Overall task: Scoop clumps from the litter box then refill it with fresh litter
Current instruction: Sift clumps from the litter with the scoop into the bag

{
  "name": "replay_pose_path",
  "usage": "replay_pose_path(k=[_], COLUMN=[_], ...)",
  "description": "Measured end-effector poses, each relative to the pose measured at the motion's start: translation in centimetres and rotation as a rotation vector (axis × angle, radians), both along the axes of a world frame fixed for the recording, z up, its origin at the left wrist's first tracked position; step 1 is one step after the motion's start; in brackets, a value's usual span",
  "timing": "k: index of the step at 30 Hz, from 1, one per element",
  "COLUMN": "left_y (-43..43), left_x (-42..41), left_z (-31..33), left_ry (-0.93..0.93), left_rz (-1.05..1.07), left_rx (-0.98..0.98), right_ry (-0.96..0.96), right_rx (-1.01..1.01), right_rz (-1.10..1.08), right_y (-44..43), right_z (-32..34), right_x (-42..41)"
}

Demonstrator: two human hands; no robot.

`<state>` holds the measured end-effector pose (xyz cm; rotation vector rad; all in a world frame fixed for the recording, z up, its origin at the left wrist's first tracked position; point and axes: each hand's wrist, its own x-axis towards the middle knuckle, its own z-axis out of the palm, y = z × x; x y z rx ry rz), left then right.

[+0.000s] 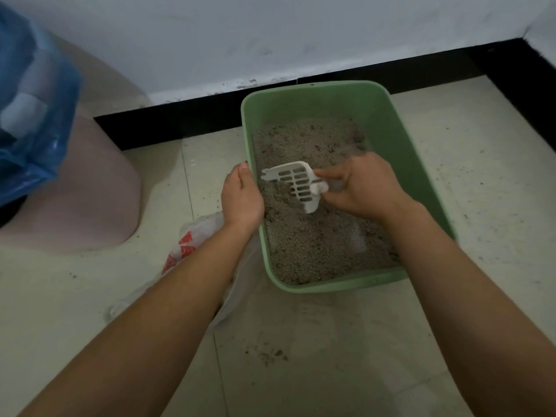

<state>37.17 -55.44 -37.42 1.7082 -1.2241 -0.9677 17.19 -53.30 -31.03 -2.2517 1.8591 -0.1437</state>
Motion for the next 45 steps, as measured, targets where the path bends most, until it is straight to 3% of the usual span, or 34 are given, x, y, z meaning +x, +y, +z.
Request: replay_pose_path(k=[10,15,21,26,28,30,36,45], left_y=[0.2,0.2,2.7,3.9,3.7,3.7,3.8,3.8], left_x=[-0.2,0.5,0.4,-0.9,-0.9,-0.9,-0.7,-0.8], left_z=[0.6,1.2,1.3,1.3,1.2,1.1,1.4,1.3], left_ry=[-0.017,-0.008,-0.01,-0.077,-0.103,-0.12,-0.129,-0.094], left_rz=[0.02,-0.05,-0.075,-0.014,-0.009,-0.003,-0.018,-0.001], left_rx=[0.012,0.054,0.02,-0.022,-0.024,-0.028,-0.006,-0.002], right_ry=[-0.628,-0.739,-0.446,0.229,0.369,0.294,-0.172,-0.432], right_rx=[0.281,0.368,0.28,0.156,0.148,0.166,0.284,0.19], right_rz=[-0.314,-0.409,-0.484,-0.427,-0.384,-0.341,-0.292,-0.32], right_y=[2.6,3.8,5.0,4.3,3.7,2.9,1.5,1.3], right_z=[-3.6,-0.6,2.9,3.1,2.3,1.3,-1.4,-4.4], right_x=[-1.9,-4.5,-7.8,-7.7,-7.3,-7.1,-5.4,-1.6])
